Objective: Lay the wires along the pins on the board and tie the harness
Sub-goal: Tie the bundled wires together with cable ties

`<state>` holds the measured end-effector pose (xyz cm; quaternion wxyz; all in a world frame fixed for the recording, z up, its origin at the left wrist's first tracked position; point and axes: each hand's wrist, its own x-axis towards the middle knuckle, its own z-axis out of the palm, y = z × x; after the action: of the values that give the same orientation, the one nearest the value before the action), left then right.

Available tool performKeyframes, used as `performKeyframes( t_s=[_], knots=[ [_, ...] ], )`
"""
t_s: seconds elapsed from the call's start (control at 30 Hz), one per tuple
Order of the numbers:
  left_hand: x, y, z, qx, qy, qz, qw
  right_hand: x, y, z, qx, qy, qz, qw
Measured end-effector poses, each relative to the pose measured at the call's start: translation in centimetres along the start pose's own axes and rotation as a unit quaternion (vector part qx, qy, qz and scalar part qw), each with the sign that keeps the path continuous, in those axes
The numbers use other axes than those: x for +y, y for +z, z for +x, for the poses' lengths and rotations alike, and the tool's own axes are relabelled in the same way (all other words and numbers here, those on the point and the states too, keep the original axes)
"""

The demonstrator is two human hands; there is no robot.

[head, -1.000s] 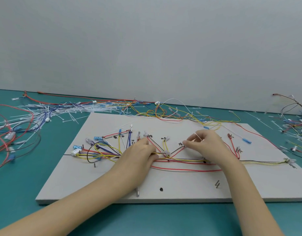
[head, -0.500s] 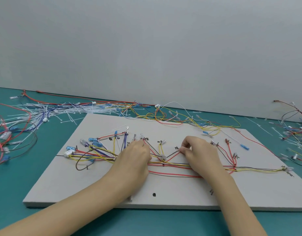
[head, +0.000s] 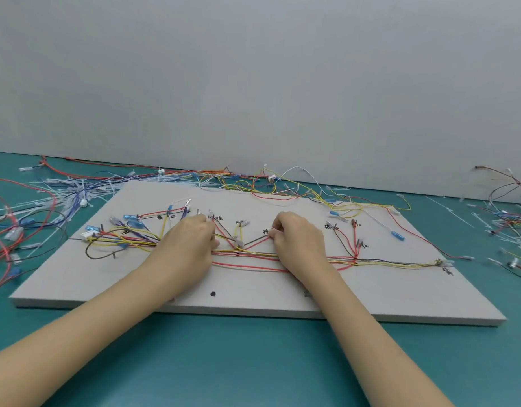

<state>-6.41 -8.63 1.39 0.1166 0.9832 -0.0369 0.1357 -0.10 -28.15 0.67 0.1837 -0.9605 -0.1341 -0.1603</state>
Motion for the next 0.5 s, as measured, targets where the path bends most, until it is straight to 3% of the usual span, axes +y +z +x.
performKeyframes(
  t_s=[0.23,0.37,0.5],
  knots=[
    [1.0,-0.5,-1.3,0.045,-0.004,-0.023,0.999,1.6,-2.9,0.0,-0.075,0.048,0.168,0.982],
    [3.1,-0.8,-1.9,0.052,0.087,-0.043,0.994,1.9,-4.9,-1.1,-0.081,0.050,0.322,0.942],
    [5.6,-0.7,-1.8,0.027,0.129,-0.097,0.986,1.7,-6.6,-2.4,-0.247,0.063,0.393,0.884]
  ],
)
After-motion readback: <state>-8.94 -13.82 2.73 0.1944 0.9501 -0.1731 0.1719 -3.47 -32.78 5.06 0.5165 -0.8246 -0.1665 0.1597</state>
